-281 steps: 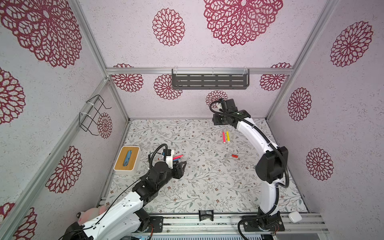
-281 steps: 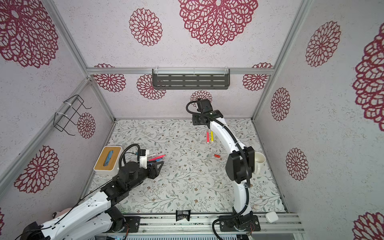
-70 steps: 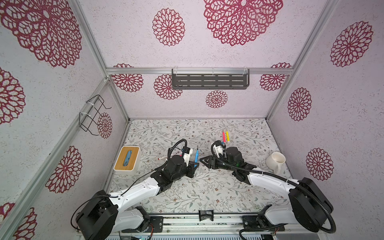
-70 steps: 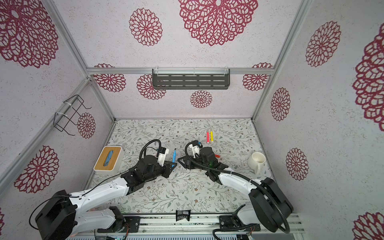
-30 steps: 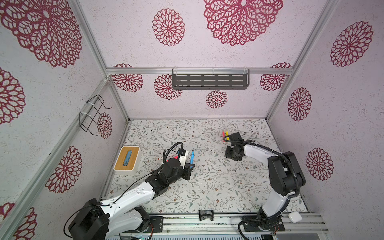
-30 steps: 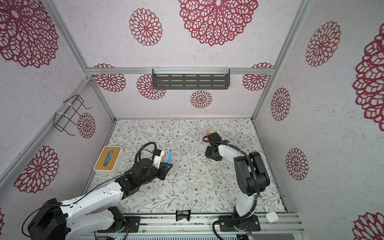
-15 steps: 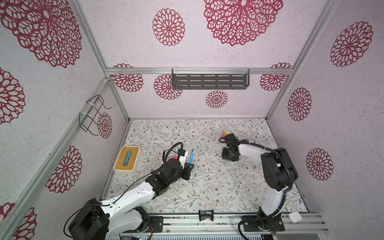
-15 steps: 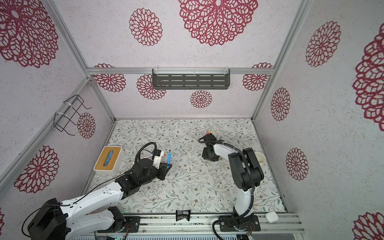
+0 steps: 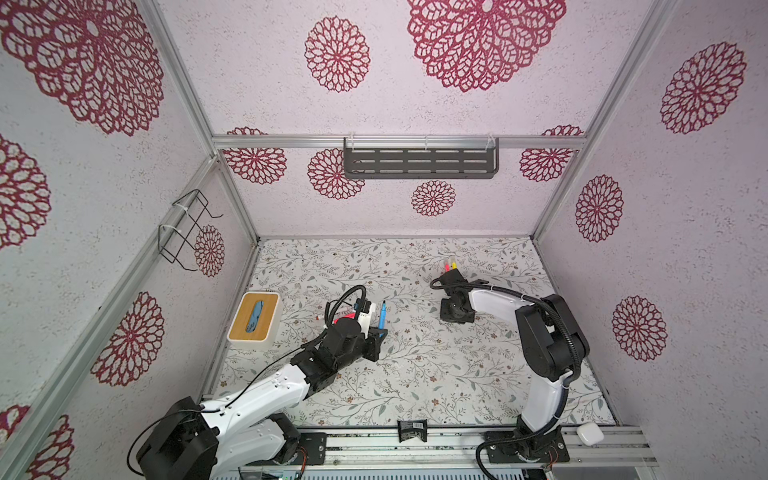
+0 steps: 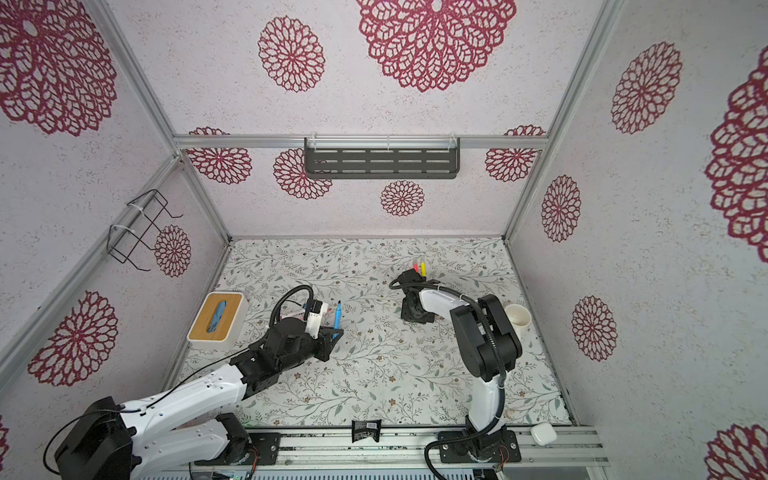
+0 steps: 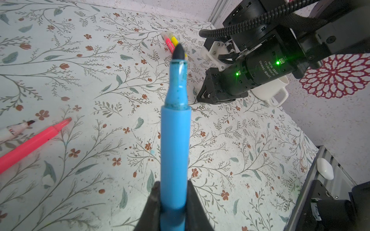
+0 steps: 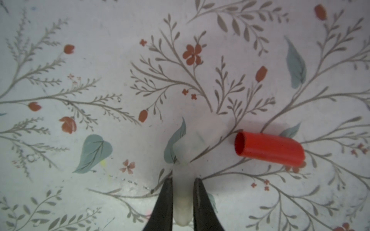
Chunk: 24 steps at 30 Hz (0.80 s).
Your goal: Insert the pens into the pen caps
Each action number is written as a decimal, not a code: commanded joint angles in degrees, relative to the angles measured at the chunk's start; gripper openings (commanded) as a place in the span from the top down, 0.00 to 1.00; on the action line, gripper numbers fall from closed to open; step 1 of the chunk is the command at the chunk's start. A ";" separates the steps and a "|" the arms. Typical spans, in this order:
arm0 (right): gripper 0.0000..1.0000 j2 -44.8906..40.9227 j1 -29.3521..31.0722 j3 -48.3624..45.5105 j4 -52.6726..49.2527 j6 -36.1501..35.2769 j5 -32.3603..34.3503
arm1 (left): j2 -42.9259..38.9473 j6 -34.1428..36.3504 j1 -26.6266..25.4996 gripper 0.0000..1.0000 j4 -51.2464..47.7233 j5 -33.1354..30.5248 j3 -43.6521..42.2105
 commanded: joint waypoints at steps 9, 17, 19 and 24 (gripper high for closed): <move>0.89 -1.48 5.28 -2.53 -3.73 -0.07 1.41 | -2.20 1.51 -0.04 1.00 -0.18 -1.93 -0.63; 0.75 -1.30 5.69 -3.12 -3.64 0.13 1.50 | -3.12 1.55 -0.05 1.00 -0.82 -2.07 -0.74; 0.72 -0.80 5.69 -2.84 -3.63 -0.21 1.50 | -3.75 1.38 -0.02 1.00 -1.04 -2.02 -0.74; 0.69 0.57 5.69 -1.65 -3.90 -0.70 1.42 | -5.06 0.95 -0.03 1.00 -1.41 -2.02 -1.30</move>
